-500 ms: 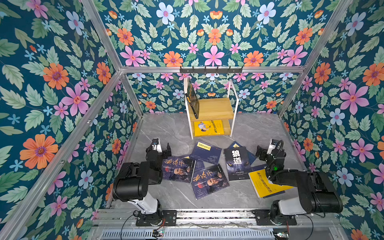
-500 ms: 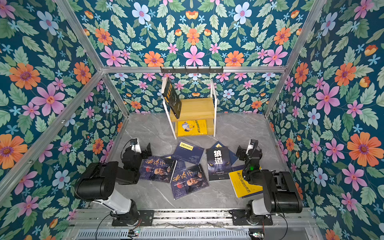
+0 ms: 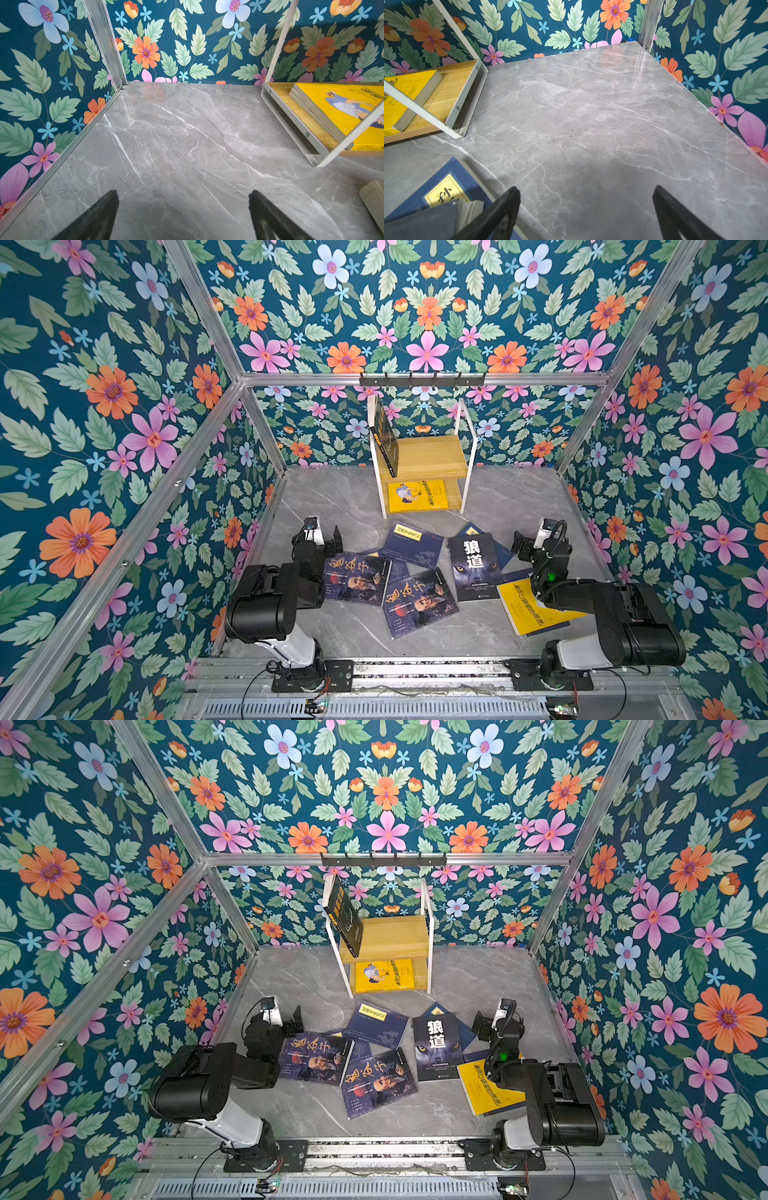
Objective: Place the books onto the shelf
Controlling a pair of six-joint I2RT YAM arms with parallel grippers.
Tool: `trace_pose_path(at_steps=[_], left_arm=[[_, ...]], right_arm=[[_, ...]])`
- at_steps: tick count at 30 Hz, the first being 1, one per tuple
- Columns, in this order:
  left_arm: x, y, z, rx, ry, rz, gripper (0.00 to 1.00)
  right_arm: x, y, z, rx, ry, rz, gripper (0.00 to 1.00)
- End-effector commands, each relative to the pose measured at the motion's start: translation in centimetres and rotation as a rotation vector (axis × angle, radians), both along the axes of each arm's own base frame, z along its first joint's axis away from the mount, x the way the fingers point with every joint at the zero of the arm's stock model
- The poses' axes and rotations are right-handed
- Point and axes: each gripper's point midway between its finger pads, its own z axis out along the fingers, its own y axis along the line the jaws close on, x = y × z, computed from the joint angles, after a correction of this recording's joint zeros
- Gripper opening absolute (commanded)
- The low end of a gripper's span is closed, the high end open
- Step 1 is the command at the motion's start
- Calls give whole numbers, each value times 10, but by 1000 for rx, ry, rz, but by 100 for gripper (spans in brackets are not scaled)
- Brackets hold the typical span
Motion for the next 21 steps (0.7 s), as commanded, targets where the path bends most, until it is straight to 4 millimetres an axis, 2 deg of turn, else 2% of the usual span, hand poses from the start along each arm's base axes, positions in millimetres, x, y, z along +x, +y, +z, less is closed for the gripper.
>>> trace_pose_path(at_steps=[1,13,18,21], left_arm=[[1,0,5,-1,-22,0,100],[1,-3,6,-6,-20,-23,100],[13,-11,17,-22,49,-107,100],[27,-15,16,-35,180,-143,100]], right_arm=[[2,-3,7,-6,-29,-13,99],[2,-2,8,-7,-32,-10,99],[-3,1,32,13,17,3,99],[-10,8,52,78,15,19,99]])
